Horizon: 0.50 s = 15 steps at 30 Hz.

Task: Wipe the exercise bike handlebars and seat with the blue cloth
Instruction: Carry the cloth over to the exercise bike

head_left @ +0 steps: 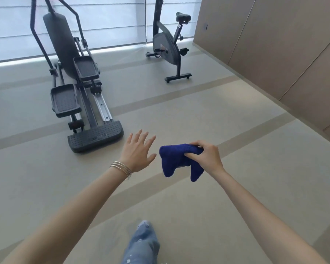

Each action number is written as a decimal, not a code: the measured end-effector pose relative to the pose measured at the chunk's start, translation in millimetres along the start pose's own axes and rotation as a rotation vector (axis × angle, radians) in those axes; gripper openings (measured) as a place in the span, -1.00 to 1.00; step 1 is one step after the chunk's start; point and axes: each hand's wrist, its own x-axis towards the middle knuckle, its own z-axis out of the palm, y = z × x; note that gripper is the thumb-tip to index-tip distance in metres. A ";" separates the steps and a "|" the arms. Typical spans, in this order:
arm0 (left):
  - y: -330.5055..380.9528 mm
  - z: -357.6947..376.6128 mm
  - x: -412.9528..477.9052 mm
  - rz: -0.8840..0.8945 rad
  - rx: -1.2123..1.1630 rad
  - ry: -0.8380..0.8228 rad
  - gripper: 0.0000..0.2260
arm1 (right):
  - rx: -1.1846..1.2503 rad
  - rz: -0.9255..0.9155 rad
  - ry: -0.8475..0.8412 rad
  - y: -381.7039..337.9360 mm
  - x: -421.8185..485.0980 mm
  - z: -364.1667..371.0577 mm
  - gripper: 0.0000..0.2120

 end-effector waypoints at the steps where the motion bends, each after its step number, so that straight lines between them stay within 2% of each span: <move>1: -9.9 -3.5 18.4 0.002 0.001 0.001 -0.42 | -0.008 0.003 0.010 -3.7 18.3 1.4 -0.85; 9: -71.9 -9.8 137.5 0.047 0.025 0.008 -0.42 | -0.035 0.034 0.047 -15.7 137.0 15.6 -0.87; 15: -105.4 22.0 204.8 -0.010 0.030 -0.077 -0.42 | -0.048 0.069 0.004 1.8 217.1 23.1 -0.87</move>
